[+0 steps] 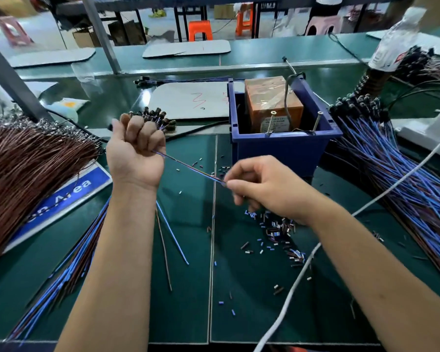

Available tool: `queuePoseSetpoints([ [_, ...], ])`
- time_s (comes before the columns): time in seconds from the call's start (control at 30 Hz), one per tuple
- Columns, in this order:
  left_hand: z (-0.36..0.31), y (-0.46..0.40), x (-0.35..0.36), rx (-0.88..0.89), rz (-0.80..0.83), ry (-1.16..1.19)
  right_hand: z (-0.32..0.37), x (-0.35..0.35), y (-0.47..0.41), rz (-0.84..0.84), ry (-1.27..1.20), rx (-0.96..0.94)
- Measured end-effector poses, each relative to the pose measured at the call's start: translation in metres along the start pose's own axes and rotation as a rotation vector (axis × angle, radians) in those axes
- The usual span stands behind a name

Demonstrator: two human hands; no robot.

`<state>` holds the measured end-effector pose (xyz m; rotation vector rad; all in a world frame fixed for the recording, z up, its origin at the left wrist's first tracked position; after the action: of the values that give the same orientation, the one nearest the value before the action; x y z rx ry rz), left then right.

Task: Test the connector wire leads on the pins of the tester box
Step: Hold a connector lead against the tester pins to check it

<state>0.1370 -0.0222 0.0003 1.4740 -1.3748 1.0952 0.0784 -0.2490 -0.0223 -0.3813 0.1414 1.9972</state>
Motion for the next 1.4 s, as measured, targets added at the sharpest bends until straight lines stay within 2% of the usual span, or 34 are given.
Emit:
queuePoseSetpoints([
  [0.1,-0.004,0.003,0.004,0.063,0.008,-0.172,-0.014,-0.033,0.02,-0.029,0.278,0.023],
  [0.2,0.01,0.015,0.021,0.231,0.079,-0.636,-0.01,-0.063,0.035,-0.235,0.456,-0.169],
  [0.27,0.041,0.034,0.041,0.435,0.251,-1.088,-0.004,-0.075,0.044,-0.369,0.507,-0.333],
  [0.33,0.087,0.058,0.053,0.63,0.519,-1.525,-0.004,-0.078,0.048,-0.441,0.502,-0.409],
  [0.37,0.11,0.069,0.052,0.702,0.63,-1.685,-0.006,-0.077,0.049,-0.452,0.475,-0.417],
  [0.43,0.138,0.08,0.048,0.761,0.689,-1.851,-0.01,-0.073,0.049,-0.447,0.401,-0.426],
  [0.57,0.155,0.083,0.048,0.686,0.679,-1.977,-0.018,-0.076,0.047,-0.499,0.252,-0.384],
  [0.73,0.153,0.072,0.045,0.613,0.565,-2.132,-0.027,-0.078,0.043,-0.533,0.102,-0.315],
  [0.83,0.158,0.069,0.05,0.595,0.53,-2.084,-0.028,-0.083,0.046,-0.601,0.049,-0.287],
  [0.97,0.16,0.075,0.046,0.711,0.522,-2.002,-0.037,-0.088,0.048,-0.637,-0.063,-0.184],
  [1.1,0.151,0.073,0.034,0.788,0.441,-1.966,-0.042,-0.087,0.046,-0.607,-0.108,-0.135],
  [1.4,0.15,0.065,0.026,0.727,0.395,-1.859,-0.045,-0.088,0.044,-0.624,-0.206,-0.116],
])
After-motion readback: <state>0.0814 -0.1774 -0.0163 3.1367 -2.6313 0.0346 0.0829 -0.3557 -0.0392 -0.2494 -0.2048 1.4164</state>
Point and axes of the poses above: each hand's wrist, its own y-axis away from the middle knuckle, its own x-axis out of the palm, z = x × y, the point moved 5 cm from there along -y, towards the middle knuckle, and after that the axes turned 5 degrees about -x, right-handed, at the moved point
